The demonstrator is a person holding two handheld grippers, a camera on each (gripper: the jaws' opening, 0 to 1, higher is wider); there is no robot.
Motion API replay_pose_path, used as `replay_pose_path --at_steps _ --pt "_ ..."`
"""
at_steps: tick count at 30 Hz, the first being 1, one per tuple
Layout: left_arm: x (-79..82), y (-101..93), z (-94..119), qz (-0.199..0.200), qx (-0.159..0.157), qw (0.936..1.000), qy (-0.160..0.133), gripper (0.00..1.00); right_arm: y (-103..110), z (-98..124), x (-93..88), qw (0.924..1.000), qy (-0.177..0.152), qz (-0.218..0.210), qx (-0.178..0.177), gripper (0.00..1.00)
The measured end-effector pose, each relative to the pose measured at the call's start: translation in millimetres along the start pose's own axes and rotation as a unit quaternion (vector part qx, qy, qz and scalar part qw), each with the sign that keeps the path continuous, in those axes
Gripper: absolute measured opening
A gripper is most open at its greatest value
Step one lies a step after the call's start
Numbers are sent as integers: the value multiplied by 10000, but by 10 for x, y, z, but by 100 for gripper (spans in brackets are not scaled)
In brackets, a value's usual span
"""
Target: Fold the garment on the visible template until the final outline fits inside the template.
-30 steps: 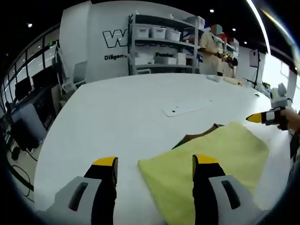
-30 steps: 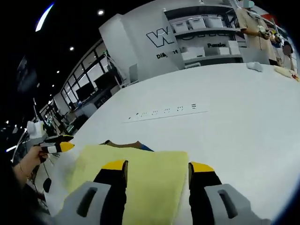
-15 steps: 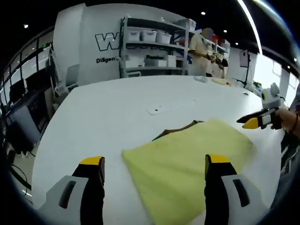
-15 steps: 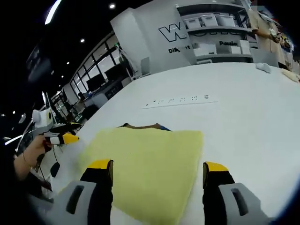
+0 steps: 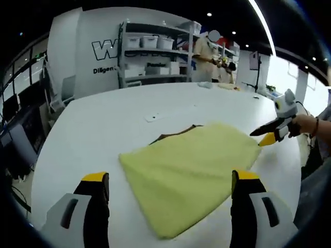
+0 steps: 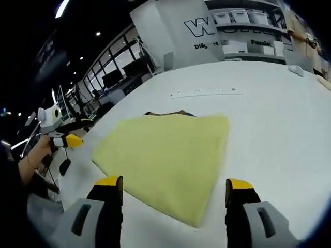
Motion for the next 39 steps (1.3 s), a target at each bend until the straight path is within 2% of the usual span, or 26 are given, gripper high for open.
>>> replay_pose_path --at_steps 6,12,14,17,19,21,26,31,35,39 --pt "-124 -37 98 56 -48 10000 -16 98 20 42 -168 9999 84 137 60 75" --pt "-352 -129 168 307 -129 9994 90 92 22 110 -247 9999 -33 3 151 61" --pt "-427 -135 191 310 -107 9993 194 84 8 126 -262 9999 -68 27 131 55" --pt "-491 -115 241 268 -39 9995 180 75 -21 142 -285 9999 -94 -43 107 49" --pt "-560 -86 253 278 -12 9992 273 71 -28 140 -273 9990 -226 -343 184 45" --pt "-626 -43 274 223 38 9990 374 66 -62 148 -270 9984 -296 -443 185 41" --pt "-701 63 306 163 194 9990 372 55 -66 133 -281 9986 -282 -406 187 33" --pt "-838 161 292 290 320 9980 463 38 -70 123 -287 9988 -311 -353 120 29" --pt "-931 147 264 264 238 9977 577 35 -109 126 -293 9988 -335 -348 20 23" --pt "-904 144 255 320 224 9983 442 27 -152 128 -298 9991 -336 -216 -140 15"
Point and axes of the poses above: the point that each gripper's makers call its tool centre point, and the gripper's own axes: z roughly backward along the fingers, y roughly to its left, x roughly out of its top, the point moved 2 cm from there along z, roughly backward along the fingers, and after that the axes turned 1 degree about x, right-handed, at the moved point
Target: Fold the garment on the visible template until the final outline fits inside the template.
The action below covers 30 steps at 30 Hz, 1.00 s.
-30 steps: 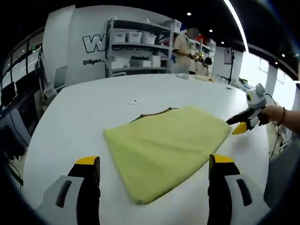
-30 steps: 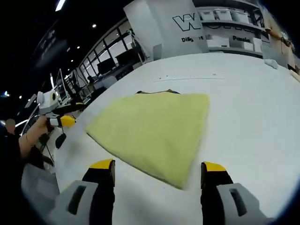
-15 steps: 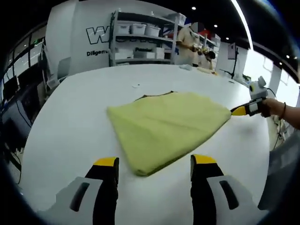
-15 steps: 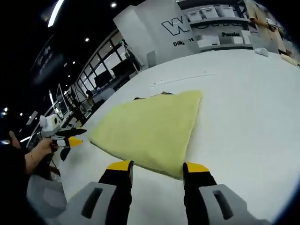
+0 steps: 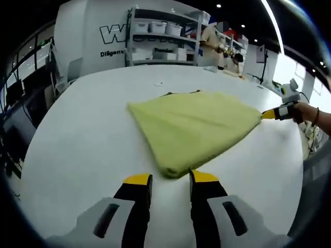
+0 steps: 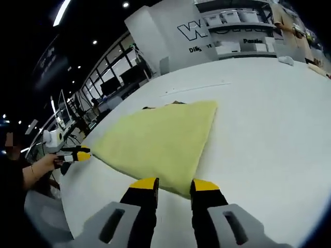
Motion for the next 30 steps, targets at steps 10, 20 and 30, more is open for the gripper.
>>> replay_pose_path --at_steps 10,20,30 --pt "-24 -44 -68 -266 -118 9996 64 4 -30 20 -6 9999 30 123 -112 2" --pt "21 -40 -4 -542 -215 9983 61 4 0 51 -3 9995 150 262 -127 0" --pt "10 -7 53 -821 -284 9961 143 3 5 66 -10 9995 188 231 -129 0"
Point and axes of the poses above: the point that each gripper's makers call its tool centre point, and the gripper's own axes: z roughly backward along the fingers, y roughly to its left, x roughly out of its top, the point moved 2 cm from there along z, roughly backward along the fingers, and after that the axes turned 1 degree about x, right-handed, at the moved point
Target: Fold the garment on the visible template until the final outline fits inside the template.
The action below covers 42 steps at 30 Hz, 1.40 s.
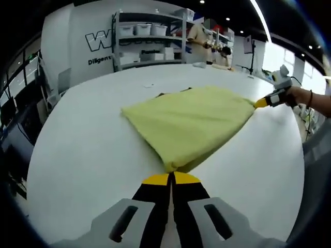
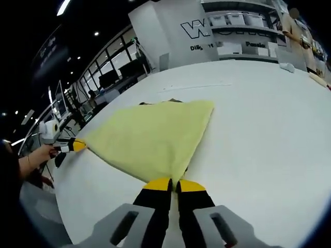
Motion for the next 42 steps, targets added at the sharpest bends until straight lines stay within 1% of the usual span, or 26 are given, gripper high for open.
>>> replay_pose_path --at_steps 1,3,4,6,8,12,19,26,29,36,42 --pt "-4 -3 5 -63 -11 10000 20 3 0 2 -2 10000 11 16 1 0" --pt "-39 -4 28 -448 -73 9989 146 3 -8 12 -12 9999 59 90 -26 0" --pt "-49 9 41 -653 -23 9977 182 3 -26 19 -32 9998 130 140 -38 0" --pt "-51 -21 51 -611 -78 9980 164 3 -22 24 -36 9998 141 166 -21 0" --pt "-54 -24 60 -712 -93 9973 177 3 -22 31 -39 9997 162 178 -25 0" --pt "-99 -62 93 -1053 -119 9938 349 3 -13 49 -56 9995 249 209 -9 0" --pt "-160 -97 190 -1112 -173 9928 413 3 15 114 -122 9992 353 154 100 0" --pt "-264 -179 306 -1082 -297 9926 461 3 83 229 -253 9984 480 233 195 0" --pt "-310 -228 374 -1156 -372 9913 510 3 126 276 -311 9979 538 288 230 0" --pt "-402 -265 469 -1118 -373 9916 531 3 214 352 -421 9974 592 302 290 0" --pt "-454 -277 496 -1046 -324 9924 564 3 256 387 -474 9971 626 308 309 0"
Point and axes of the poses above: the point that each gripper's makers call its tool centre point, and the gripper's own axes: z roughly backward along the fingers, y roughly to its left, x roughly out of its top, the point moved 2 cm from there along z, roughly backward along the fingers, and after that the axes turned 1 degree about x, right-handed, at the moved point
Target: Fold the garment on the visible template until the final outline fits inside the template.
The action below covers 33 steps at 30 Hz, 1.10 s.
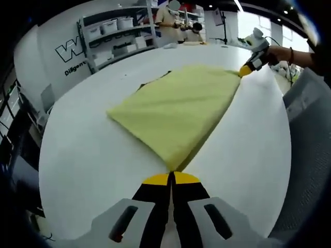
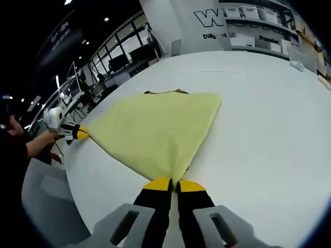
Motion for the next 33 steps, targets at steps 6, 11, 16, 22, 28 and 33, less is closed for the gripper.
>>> replay_pose_path --at_steps 6,11,16,22,28,33 --pt "-16 17 -2 122 32 9999 -21 3 13 -1 -7 10000 14 54 -42 0" --pt "-33 -14 -3 604 -82 9981 13 4 5 -18 3 9996 -15 146 -261 0" --pt "13 103 31 1442 22 9894 -158 21 9 5 51 9992 -201 151 -327 11" --pt "144 109 101 1706 55 9845 -406 44 74 114 171 9977 -472 271 -405 46" --pt "432 103 286 2054 171 9742 -919 71 192 318 251 9962 -614 356 -502 74" --pt "509 66 411 2129 323 9718 -963 93 329 466 285 9958 -708 346 -466 81"
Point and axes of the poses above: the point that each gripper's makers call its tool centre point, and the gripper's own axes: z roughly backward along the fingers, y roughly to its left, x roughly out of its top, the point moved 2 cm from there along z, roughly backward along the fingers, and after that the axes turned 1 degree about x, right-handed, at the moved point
